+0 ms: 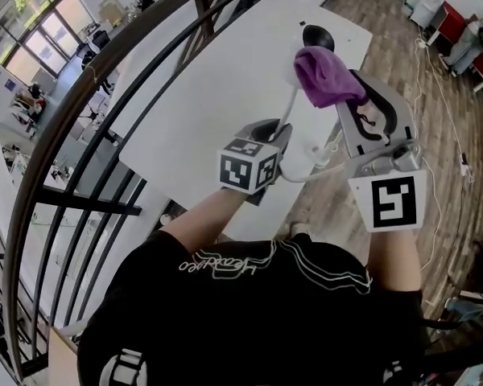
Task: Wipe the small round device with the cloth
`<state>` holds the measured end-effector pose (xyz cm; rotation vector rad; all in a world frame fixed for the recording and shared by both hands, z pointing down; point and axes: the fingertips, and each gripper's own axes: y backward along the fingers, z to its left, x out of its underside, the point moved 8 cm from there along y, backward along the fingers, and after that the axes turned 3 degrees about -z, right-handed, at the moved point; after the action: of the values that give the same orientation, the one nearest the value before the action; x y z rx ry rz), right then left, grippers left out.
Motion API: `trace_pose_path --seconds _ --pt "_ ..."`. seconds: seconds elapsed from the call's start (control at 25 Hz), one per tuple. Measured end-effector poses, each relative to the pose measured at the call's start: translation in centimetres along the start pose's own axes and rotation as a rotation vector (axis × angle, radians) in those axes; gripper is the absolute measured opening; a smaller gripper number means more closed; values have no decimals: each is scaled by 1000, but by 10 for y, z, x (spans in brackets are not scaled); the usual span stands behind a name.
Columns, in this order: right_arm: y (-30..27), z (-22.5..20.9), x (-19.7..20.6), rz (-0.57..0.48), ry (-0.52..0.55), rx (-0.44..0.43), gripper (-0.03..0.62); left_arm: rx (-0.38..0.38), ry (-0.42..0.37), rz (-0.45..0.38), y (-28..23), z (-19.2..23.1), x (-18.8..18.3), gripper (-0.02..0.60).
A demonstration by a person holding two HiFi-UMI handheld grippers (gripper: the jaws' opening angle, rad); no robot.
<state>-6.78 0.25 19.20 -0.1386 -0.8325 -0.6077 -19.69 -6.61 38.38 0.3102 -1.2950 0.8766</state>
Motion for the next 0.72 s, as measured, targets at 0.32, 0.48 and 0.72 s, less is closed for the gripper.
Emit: trace_pose_path --seconds 0.32,0.48,0.72 --pt "-23 -5 -31 40 151 63 72 16 -22 12 -3 -9 -4 75" --pt "-34 6 -35 87 292 93 72 20 -43 16 -5 -11 -4 77" --pt "-49 28 -24 140 369 70 72 40 -36 16 -6 -9 -3 78"
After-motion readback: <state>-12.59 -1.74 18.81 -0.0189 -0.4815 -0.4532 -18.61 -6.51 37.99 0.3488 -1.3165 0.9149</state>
